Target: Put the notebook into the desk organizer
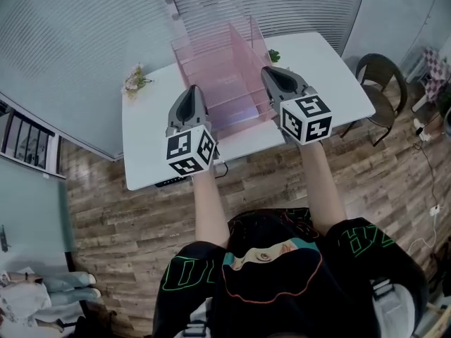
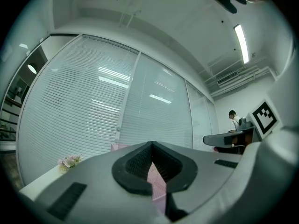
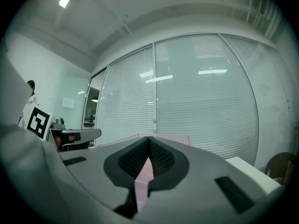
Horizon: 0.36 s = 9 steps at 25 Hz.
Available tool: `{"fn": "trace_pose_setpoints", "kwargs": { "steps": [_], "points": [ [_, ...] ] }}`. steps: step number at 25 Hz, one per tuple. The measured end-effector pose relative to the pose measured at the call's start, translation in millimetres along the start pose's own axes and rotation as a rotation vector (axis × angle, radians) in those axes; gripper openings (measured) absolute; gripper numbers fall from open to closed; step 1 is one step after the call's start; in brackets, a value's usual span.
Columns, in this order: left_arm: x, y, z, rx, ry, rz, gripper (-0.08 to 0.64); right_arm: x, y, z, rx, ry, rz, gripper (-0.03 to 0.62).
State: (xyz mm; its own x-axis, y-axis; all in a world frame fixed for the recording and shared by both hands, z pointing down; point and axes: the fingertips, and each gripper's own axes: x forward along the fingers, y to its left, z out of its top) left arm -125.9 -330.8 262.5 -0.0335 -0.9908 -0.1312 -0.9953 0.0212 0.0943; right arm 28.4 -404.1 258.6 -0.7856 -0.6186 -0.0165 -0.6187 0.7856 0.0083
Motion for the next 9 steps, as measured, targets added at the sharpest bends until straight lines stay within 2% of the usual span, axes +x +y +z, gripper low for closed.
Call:
{"fn": "trace_pose_setpoints", "kwargs": {
  "steps": [9],
  "points": [
    [7.2,5.4,-1.1,-0.013,-0.007,-0.002,-0.003,5.4,-3.7,3.8,-0.043,-0.006,0.001,0.002]
  ]
}}
